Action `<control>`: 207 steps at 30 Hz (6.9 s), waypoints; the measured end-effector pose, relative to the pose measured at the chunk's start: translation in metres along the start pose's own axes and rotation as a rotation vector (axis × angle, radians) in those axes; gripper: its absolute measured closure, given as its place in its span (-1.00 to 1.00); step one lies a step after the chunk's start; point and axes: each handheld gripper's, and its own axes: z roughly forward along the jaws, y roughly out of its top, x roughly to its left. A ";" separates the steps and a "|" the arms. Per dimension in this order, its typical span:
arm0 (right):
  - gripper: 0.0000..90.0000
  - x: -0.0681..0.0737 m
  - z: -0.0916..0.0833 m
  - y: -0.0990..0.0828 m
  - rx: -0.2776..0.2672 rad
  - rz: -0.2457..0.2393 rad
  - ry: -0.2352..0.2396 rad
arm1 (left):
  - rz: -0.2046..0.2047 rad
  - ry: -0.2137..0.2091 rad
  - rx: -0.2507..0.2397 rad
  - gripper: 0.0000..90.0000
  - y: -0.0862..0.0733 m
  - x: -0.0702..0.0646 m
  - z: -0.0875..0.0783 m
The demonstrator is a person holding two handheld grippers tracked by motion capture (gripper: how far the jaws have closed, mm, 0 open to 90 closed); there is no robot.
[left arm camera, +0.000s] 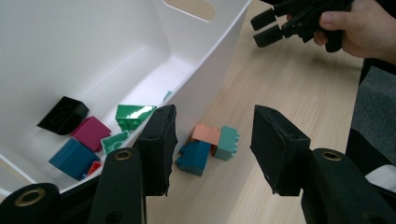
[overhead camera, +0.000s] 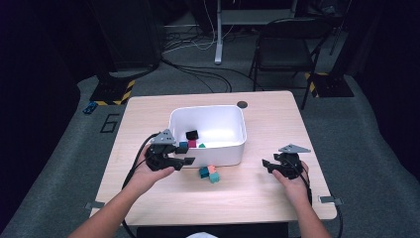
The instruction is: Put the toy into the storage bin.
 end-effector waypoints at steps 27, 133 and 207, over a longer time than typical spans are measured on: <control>-0.10 0.000 0.001 0.000 0.005 -0.011 -0.003 | -0.013 -0.030 0.070 0.15 -0.049 0.001 0.058; -0.10 0.000 0.002 -0.001 0.010 -0.004 0.000 | 0.057 -0.098 0.081 0.49 -0.041 -0.022 0.073; -0.10 0.001 0.003 -0.001 0.013 -0.006 0.005 | -0.007 0.012 0.018 0.49 0.047 0.035 -0.005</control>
